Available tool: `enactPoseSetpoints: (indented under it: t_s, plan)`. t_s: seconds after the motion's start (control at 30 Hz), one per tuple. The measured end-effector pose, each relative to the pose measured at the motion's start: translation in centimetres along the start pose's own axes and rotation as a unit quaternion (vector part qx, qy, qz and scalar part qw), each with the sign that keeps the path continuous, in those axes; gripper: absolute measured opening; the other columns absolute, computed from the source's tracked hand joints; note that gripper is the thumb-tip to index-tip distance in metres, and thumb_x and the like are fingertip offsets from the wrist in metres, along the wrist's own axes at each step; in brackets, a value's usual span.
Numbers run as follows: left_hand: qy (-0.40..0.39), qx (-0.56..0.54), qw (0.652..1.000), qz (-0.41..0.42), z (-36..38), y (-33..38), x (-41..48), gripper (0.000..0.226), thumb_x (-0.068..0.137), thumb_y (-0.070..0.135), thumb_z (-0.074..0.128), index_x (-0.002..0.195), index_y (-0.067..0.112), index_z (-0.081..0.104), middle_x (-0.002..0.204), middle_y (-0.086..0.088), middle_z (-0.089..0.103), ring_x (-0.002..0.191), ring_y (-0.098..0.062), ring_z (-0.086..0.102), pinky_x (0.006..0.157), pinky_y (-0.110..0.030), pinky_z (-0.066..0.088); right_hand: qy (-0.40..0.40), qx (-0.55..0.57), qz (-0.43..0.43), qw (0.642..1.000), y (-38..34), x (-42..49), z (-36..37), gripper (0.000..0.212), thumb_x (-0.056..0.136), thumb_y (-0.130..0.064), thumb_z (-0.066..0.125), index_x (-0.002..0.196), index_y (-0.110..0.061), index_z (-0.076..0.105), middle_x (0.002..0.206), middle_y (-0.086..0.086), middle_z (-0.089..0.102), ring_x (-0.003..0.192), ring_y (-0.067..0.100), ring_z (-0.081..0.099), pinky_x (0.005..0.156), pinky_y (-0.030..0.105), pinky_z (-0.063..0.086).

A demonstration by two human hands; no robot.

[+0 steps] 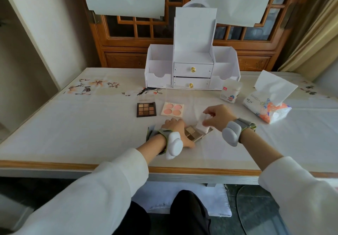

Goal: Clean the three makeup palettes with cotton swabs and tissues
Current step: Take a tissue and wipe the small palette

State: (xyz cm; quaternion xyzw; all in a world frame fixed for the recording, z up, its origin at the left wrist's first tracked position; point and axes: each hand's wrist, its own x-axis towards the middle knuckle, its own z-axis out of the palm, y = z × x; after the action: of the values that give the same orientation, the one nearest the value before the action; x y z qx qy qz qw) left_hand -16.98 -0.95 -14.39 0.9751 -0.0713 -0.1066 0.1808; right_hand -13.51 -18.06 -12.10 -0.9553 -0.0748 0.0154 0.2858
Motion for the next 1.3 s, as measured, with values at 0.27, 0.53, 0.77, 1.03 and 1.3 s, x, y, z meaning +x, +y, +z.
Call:
enactPoseSetpoints:
  t_s: [0.27,0.53,0.77,1.03,1.3]
  plan:
    - [0.043,-0.110,0.990,0.075,-0.6,-2.1,-0.3,0.047,0.070,0.024,0.077,0.113,0.013,0.063,0.113,-0.005,0.062,0.103,-0.022,0.058,0.089,-0.033,0.048,-0.033,-0.086,-0.070,0.993,-0.4,-0.6,0.0,0.015,0.074,-0.018,0.072,0.089,-0.018,0.073,0.086,0.003,0.069,0.077,0.017,0.056,0.064,0.021,0.041]
    - [0.046,-0.181,0.979,0.085,-0.5,-3.6,0.4,0.056,0.068,0.030,0.084,0.118,0.019,0.062,0.110,0.006,0.054,0.097,-0.008,0.049,0.078,-0.014,0.035,-0.049,-0.071,-0.109,0.990,0.4,-0.6,1.0,0.016,0.073,-0.019,0.075,0.089,-0.019,0.074,0.085,-0.001,0.064,0.078,0.015,0.054,0.073,0.024,0.041]
    - [0.045,-0.164,0.981,0.089,-0.1,-3.9,1.6,0.057,0.064,0.033,0.086,0.116,0.021,0.063,0.106,0.004,0.052,0.093,-0.011,0.050,0.078,-0.019,0.037,-0.048,-0.029,-0.123,0.991,1.0,0.0,1.7,0.015,0.074,-0.016,0.075,0.088,-0.022,0.075,0.084,-0.003,0.062,0.079,0.019,0.059,0.077,0.037,0.051]
    - [0.062,-0.168,0.980,0.091,0.1,-4.0,1.7,0.055,0.064,0.034,0.085,0.114,0.023,0.065,0.108,0.000,0.056,0.092,-0.013,0.050,0.077,-0.021,0.038,-0.053,-0.028,-0.079,0.995,0.8,0.6,1.6,0.014,0.077,-0.019,0.073,0.091,-0.020,0.074,0.086,-0.001,0.064,0.081,0.019,0.058,0.078,0.033,0.050]
    - [0.063,-0.163,0.981,0.088,-0.1,-3.9,1.7,0.054,0.063,0.036,0.085,0.113,0.025,0.066,0.102,0.005,0.055,0.088,-0.011,0.051,0.075,-0.019,0.037,-0.114,-0.019,-0.097,0.989,1.5,0.1,0.8,0.016,0.074,-0.016,0.075,0.088,-0.023,0.075,0.083,-0.005,0.063,0.081,0.016,0.057,0.078,0.029,0.047]
